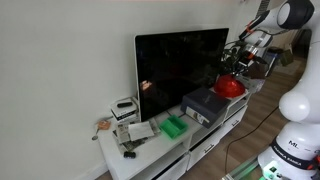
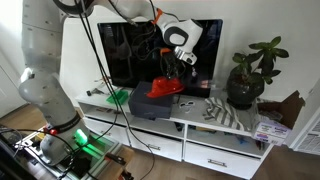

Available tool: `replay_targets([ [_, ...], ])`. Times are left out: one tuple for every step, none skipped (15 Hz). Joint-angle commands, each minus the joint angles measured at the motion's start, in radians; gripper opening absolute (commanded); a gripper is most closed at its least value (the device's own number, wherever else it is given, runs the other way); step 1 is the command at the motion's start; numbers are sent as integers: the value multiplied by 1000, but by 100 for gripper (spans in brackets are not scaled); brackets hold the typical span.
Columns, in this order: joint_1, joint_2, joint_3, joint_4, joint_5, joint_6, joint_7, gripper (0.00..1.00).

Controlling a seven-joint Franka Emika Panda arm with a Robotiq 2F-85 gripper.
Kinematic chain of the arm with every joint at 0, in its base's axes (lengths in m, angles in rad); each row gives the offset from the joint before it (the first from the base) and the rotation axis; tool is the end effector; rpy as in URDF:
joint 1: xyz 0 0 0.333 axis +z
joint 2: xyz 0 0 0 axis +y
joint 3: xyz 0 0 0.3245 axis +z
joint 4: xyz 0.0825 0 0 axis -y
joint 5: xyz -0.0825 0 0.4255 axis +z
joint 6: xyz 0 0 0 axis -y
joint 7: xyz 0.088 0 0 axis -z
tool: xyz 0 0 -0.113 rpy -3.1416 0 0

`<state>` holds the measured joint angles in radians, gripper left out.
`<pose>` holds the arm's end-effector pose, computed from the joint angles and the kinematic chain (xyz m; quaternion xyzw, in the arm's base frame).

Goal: Move the orange hat from the box to the table

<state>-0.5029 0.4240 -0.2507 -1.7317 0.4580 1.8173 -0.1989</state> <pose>0.5150 -0.4142 0.3044 -0.9101 0.3506 0.0659 0.2108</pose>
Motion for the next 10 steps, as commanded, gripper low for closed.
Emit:
replay_targets([
  [-79,97,-14,179,99,-86,59,1],
  [-103,119,-9,214,128,-91,72,1],
  [-126,147,-3,253,154,-91,98,1],
  [-141,165,2,282,165,-103,119,1],
  [-116,96,-1,179,115,-49,73,5],
  [-130,118,2,210,126,-58,86,5],
  [-137,136,4,231,129,-63,94,5],
  [-139,147,5,242,131,-64,98,5],
  [-139,153,7,250,131,-65,101,5],
  [-138,156,9,253,131,-65,104,5],
])
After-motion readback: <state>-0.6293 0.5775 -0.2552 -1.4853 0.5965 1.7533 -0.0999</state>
